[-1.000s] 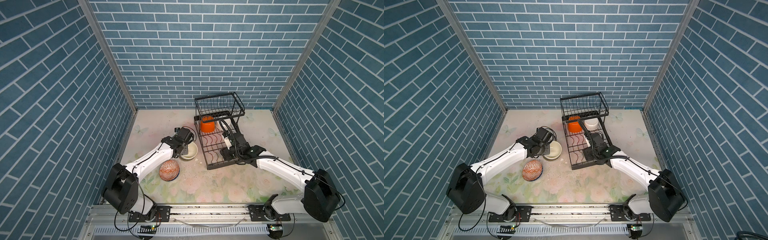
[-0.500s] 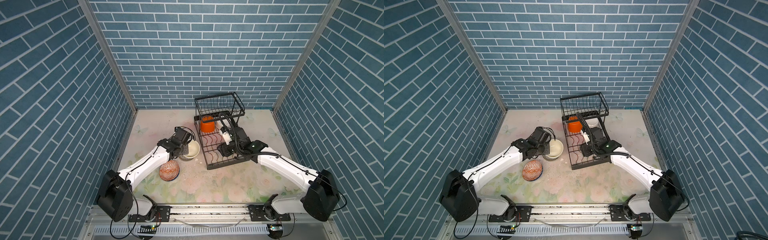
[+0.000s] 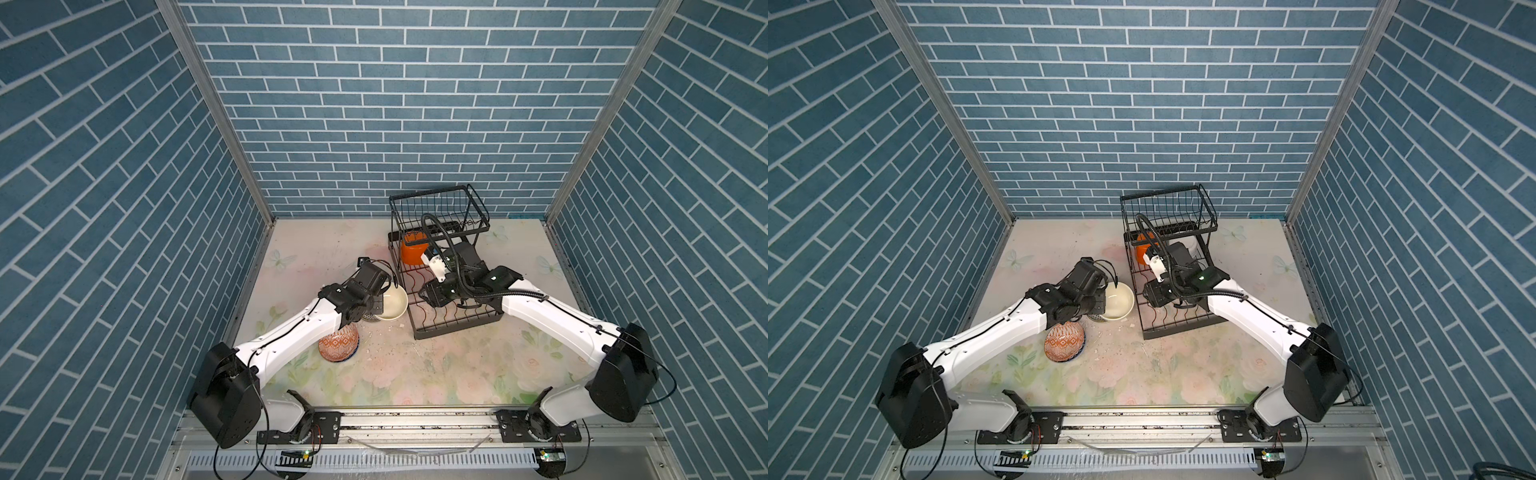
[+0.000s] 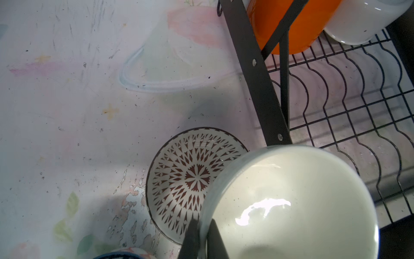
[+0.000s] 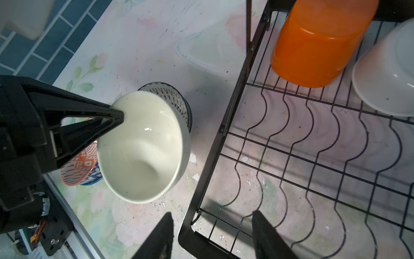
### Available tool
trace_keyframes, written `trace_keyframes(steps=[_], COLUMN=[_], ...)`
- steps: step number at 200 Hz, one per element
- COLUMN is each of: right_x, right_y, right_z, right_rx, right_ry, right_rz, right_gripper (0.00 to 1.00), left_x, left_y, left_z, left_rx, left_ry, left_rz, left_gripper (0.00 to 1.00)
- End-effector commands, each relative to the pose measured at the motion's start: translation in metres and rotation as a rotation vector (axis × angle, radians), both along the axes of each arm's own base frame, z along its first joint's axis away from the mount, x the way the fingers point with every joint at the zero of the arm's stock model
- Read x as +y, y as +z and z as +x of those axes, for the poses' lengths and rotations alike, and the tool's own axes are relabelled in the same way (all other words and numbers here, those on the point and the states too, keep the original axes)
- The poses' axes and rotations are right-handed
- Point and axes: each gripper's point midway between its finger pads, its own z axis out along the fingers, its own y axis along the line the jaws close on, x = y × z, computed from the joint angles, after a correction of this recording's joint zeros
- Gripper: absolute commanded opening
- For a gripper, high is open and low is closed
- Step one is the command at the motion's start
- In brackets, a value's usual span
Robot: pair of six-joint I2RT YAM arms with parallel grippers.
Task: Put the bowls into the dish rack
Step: 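Lift the cream bowl toward the rack while the right gripper reaches to meet it, then grasp the cream bowl rim with the right gripper and open the left gripper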
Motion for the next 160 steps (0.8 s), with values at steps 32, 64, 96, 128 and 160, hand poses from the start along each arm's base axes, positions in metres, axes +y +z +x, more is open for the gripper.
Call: trace_keyframes(steps=[32,64,96,128,160], right_x=[0.029,0.034,0.035,0.034,0.03], right_y=[0.006,-0.002,-0.009,-0.015,-0.019], right_z=[-0.001,0.005,0.011,0.017,0.026], right_rx=[0.042,0.046,0.047,0.039,0.016], right_ry=[0.032,0.018,0.001,-0.022,-0.057], right_rz=[0.015,-0.013,-0.033,-0.056,-0.087], right_gripper=[0.56,0.53,0.5,0.44,0.37], left_x=[-0.017,-0.025,-0.03,-0.035,-0.038], left_y=[0.028,0.032,0.036,0.038,0.033], left_z=[0.007,0.007,0.01,0.011,0.01], left_rx=[-0.073,-0.082,-0.082,-0.078,-0.062], left_ry=[-0.01,-0.022,-0.033,-0.044,-0.048], left_rz=[-0.06,-0.067,-0.063,-0.057,-0.045], left_gripper=[0.0,0.0,0.0,0.0,0.0])
